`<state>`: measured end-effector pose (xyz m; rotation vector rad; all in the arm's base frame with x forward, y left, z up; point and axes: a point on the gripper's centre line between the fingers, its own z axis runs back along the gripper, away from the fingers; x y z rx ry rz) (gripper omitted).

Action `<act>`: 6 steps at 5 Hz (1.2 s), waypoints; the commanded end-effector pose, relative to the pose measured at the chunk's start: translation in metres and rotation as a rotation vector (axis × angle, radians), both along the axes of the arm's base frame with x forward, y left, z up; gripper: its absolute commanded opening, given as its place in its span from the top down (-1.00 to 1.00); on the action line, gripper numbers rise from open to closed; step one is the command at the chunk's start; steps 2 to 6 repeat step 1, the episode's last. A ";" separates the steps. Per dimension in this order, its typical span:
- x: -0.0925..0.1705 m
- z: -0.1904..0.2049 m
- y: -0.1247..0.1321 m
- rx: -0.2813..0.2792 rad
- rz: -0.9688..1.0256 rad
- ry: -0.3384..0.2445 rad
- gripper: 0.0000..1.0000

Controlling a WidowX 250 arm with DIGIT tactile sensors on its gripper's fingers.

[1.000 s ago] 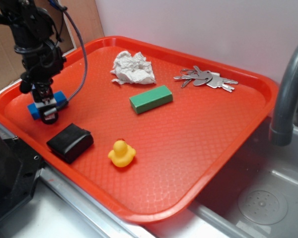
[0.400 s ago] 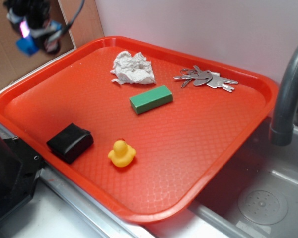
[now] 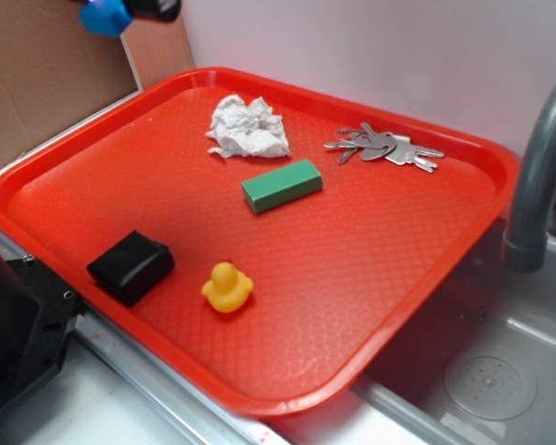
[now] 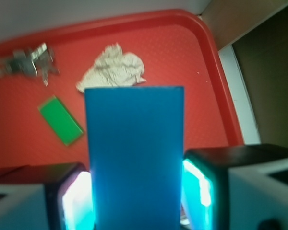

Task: Grab the blue block.

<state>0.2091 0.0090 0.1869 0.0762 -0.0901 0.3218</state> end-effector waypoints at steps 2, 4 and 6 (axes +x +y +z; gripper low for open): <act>0.007 0.013 0.008 -0.055 0.067 -0.007 1.00; 0.007 0.013 0.008 -0.055 0.067 -0.007 1.00; 0.007 0.013 0.008 -0.055 0.067 -0.007 1.00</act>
